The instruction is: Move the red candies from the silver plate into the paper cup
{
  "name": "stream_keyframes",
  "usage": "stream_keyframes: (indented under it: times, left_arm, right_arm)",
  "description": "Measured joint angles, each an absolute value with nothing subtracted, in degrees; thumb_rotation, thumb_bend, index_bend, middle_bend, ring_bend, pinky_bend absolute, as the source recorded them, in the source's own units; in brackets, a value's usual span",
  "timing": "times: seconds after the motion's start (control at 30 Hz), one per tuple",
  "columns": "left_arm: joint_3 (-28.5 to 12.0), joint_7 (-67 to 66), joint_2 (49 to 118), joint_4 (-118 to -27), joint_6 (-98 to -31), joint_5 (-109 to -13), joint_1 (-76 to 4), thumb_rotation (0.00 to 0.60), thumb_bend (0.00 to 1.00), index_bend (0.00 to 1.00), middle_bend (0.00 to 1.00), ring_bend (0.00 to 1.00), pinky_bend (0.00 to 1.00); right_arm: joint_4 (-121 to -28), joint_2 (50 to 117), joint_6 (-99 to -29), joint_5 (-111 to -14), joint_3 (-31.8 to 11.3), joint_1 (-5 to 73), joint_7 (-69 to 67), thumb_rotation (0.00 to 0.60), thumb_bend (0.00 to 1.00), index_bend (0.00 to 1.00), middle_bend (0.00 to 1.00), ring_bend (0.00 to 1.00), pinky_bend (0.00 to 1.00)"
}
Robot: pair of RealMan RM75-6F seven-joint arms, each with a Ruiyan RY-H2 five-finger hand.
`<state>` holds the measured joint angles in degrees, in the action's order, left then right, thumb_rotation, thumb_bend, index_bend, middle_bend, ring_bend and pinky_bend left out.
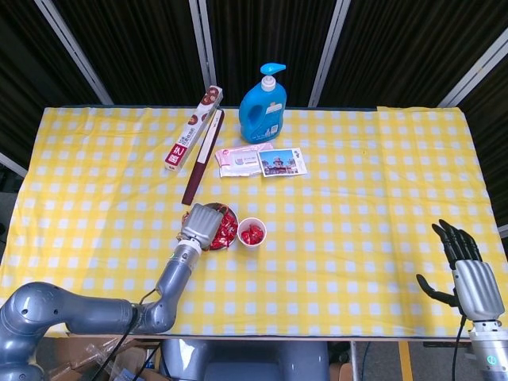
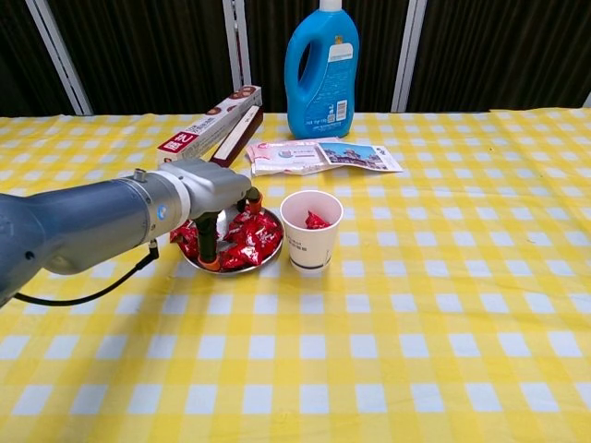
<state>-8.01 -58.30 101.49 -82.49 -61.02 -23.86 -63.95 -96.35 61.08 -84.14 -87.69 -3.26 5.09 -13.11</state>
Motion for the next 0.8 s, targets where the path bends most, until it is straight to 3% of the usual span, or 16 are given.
stream_keyframes:
  times: [0.1,0.37,0.6,0.8]
  left_arm:
    - [-7.9,-58.6,102.3,-81.7,-60.7,-23.9,-64.2,0.6,0.15,0.29,0.28,0.88,0.93]
    - [-7.2,-58.3,103.7,-79.4,-60.8,-26.3,-63.8,0.6,0.38,0.51,0.59,0.89,0.94]
    - [-6.9,-57.1,103.9,-78.1,-61.2,-29.1,-62.9,0.6,0.46,0.6,0.68,0.9,0.94]
    - [-7.3,-56.1,102.9,-78.0,-61.8,-31.3,-62.1,0.6,0.46,0.61,0.69,0.9,0.95]
  right_arm:
    - [-96.4,61.1,-84.1,-87.7,-3.2,5.1,-13.1,0.6,0.36,0.0,0.0,0.0,0.0]
    - [-96.5,61.0,-84.0,-87.8,-3.2,5.2,-13.3,0.6,0.36,0.0,0.0,0.0,0.0]
    - [-96.6,61.1,-84.0,-87.9,-3.1,5.1,-13.2,0.6,0.36,0.0,0.0,0.0,0.0]
    - [-96.6,61.1,-84.0,-87.8,-3.1,5.1,-13.1,0.6,0.36,0.0,0.0,0.0,0.0]
